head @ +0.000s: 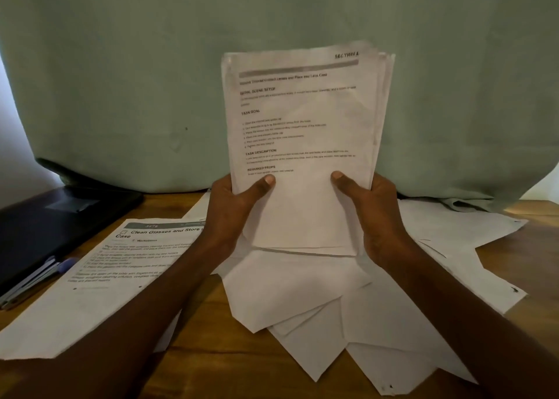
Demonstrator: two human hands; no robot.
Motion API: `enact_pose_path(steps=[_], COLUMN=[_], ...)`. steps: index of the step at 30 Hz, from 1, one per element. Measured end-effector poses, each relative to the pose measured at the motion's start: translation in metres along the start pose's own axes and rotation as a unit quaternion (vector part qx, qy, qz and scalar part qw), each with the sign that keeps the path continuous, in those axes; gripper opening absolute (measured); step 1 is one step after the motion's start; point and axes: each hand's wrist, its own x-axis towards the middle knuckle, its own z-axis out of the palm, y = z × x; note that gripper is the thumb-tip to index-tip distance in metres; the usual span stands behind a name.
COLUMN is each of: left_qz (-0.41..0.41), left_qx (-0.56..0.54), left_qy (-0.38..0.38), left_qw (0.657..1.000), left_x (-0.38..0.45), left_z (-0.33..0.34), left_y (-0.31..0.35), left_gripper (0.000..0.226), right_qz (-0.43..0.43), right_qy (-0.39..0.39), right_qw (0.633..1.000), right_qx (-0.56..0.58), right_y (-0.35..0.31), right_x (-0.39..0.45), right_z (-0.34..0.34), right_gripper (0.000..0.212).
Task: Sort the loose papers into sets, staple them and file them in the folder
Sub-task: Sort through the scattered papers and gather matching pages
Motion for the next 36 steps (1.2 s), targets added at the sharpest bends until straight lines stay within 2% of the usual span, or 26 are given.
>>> enact_pose_path(steps=[4, 7, 10, 12, 14, 16, 18, 20, 23, 25, 27, 30, 34, 36], left_qz=[-0.054, -0.089, -0.104, -0.104, -0.110, -0.122, -0.142, -0.162, -0.166, -0.169, -0.187, -0.193, -0.179, -0.179], left_qx=[0.058, 0.044, 0.012, -0.005, -0.044, -0.084, -0.091, -0.077, -0.047, -0.038, -0.033, -0.031, -0.023, -0.027], left_qy=[-0.034, -0.063, -0.066, -0.025, 0.052, 0.122, 0.175, 0.216, 0.261, 0.267, 0.262, 0.242, 0.197, 0.189], left_qw=[0.996, 0.993, 0.992, 0.994, 0.992, 0.981, 0.970, 0.960, 0.950, 0.948, 0.946, 0.950, 0.964, 0.965], left_x=[0.003, 0.009, 0.013, 0.016, 0.022, 0.029, 0.033, 0.035, 0.040, 0.042, 0.044, 0.045, 0.045, 0.046], left_z=[-0.002, -0.012, -0.021, -0.027, -0.041, -0.059, -0.079, -0.093, -0.104, -0.107, -0.106, -0.100, -0.093, -0.087], left_y=[-0.009, -0.005, 0.000, -0.001, -0.004, -0.006, -0.010, -0.015, -0.020, -0.024, -0.027, -0.032, -0.039, -0.041], left_gripper=[0.039, 0.046, 0.051, 0.049, 0.046, 0.046, 0.048, 0.048, 0.046, 0.049, 0.040, 0.025, 0.036, 0.041], right_qz=[0.064, 0.073, 0.074, 0.092, 0.095, 0.060, 0.010, -0.008, 0.008, 0.021, 0.046, 0.059, 0.097, 0.123], right_qy=[-0.051, -0.047, -0.076, -0.083, -0.041, 0.022, 0.062, 0.062, 0.031, -0.026, -0.121, -0.237, -0.290, -0.322], right_qw=[0.995, 0.995, 0.994, 0.992, 0.992, 0.985, 0.954, 0.909, 0.861, 0.835, 0.810, 0.735, 0.706, 0.688], right_qx=[-0.062, -0.058, -0.037, -0.027, -0.072, -0.157, -0.291, -0.413, -0.507, -0.549, -0.572, -0.633, -0.638, -0.639], right_y=[0.012, 0.014, 0.010, 0.007, 0.007, 0.012, 0.019, 0.024, 0.030, 0.036, 0.042, 0.045, 0.045, 0.045], right_x=[-0.004, -0.003, 0.000, -0.002, 0.001, 0.005, 0.008, 0.008, 0.008, 0.006, 0.002, -0.005, -0.006, -0.006], right_z=[0.001, -0.001, 0.000, 0.004, 0.002, -0.006, -0.018, -0.026, -0.026, -0.024, -0.020, -0.013, -0.010, -0.011], right_gripper=[0.035, 0.043, 0.032, 0.016, 0.026, 0.022, 0.014, 0.019, 0.017, 0.009, 0.032, 0.068, 0.107, 0.118])
